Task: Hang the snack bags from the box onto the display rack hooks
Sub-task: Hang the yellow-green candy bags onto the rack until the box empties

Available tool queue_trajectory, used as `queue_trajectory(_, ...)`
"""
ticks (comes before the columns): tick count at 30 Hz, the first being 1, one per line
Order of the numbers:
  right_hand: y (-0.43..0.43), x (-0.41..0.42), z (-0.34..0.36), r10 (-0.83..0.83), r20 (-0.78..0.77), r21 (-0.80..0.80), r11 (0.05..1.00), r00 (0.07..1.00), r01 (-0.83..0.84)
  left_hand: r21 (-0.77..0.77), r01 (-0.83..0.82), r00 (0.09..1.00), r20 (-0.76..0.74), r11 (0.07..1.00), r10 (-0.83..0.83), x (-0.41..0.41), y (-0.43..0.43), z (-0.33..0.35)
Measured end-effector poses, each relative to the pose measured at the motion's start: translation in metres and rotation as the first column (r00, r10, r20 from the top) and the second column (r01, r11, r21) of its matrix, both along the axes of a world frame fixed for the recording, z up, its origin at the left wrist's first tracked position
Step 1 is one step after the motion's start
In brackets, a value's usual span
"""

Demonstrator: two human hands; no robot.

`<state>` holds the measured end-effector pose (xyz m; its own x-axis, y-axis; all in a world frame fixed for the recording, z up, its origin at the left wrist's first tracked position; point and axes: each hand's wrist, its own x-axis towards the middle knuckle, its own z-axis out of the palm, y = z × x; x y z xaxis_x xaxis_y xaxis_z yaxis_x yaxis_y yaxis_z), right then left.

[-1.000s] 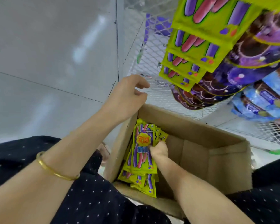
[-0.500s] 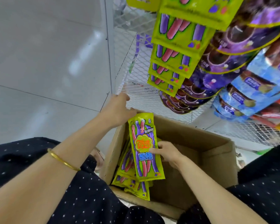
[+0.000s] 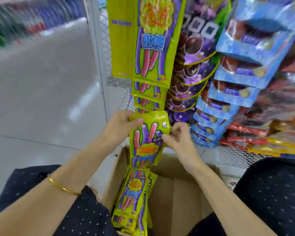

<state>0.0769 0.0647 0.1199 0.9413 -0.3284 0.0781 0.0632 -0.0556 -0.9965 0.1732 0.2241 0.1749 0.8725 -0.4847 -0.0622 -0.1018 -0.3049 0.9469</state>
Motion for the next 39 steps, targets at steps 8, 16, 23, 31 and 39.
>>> queue_trajectory(8,0.008,0.015,0.143,-0.056,0.451,-0.362,0.901,0.891,0.24,-0.087,0.068,0.979,0.197,0.994,-0.05,-0.002,0.002,0.134)
queue_trajectory(16,-0.008,0.05,0.27,-0.067,0.663,-0.336,0.863,0.745,0.377,-0.155,0.111,0.853,0.522,0.982,-0.014,0.032,-0.026,0.261)
queue_trajectory(23,-0.018,0.097,0.331,-0.157,0.706,-0.31,0.809,0.691,0.5,-0.358,-0.049,0.724,0.63,0.933,0.28,0.078,-0.069,0.312)
queue_trajectory(31,-0.017,0.128,0.344,-0.232,0.731,-0.31,0.725,0.642,0.615,-0.406,-0.146,0.631,0.664,0.902,0.401,0.096,-0.085,0.315)
queue_trajectory(39,-0.023,0.129,0.349,-0.231,0.736,-0.361,0.661,0.636,0.658,-0.528,-0.115,0.817,0.432,0.841,0.383,0.096,-0.094,0.324)
